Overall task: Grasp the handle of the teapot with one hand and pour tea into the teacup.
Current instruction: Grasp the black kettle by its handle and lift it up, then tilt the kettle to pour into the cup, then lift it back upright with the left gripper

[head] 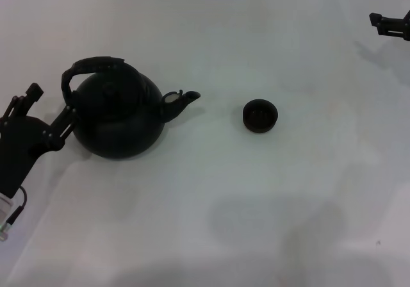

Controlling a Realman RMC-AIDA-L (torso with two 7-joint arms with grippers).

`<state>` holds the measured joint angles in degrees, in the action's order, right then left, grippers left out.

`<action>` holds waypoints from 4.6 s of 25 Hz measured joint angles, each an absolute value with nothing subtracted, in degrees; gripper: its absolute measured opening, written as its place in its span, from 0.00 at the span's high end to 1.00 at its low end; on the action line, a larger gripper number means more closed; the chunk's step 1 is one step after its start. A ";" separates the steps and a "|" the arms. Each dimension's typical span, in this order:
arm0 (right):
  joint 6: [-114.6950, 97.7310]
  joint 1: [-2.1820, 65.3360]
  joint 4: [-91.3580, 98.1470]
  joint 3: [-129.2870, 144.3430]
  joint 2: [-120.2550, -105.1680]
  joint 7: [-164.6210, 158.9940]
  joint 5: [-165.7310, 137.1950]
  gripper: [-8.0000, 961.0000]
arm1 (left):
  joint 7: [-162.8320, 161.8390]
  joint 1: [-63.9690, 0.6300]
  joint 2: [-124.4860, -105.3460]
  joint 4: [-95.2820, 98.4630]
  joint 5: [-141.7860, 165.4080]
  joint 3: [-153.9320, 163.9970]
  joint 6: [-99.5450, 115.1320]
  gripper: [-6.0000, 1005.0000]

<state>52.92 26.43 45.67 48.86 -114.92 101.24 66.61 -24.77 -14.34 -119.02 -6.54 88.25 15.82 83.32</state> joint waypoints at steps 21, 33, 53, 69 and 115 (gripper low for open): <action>49.77 26.29 44.47 48.94 -114.96 101.44 66.31 0.12 | -22.59 -16.85 -119.22 -7.81 88.15 15.78 83.65 0.69; 48.96 26.34 43.63 49.06 -114.96 101.91 66.31 0.12 | -25.28 -18.63 -118.90 -7.44 87.04 15.58 81.98 0.83; 48.58 26.08 41.42 48.73 -115.05 103.88 68.95 0.12 | -56.49 -33.36 -119.13 12.91 99.33 17.23 68.60 0.86; 49.02 25.70 35.70 48.42 -114.93 112.27 79.50 0.12 | -91.08 -29.92 -119.25 47.80 101.09 63.72 47.38 0.86; 56.51 23.47 34.87 48.16 -114.55 112.85 88.56 0.12 | -137.53 -24.40 -119.24 82.95 143.87 95.66 43.30 0.86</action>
<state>56.51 23.47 34.87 48.16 -114.55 112.85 88.56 -137.52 -24.40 -119.24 82.95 143.87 95.66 43.30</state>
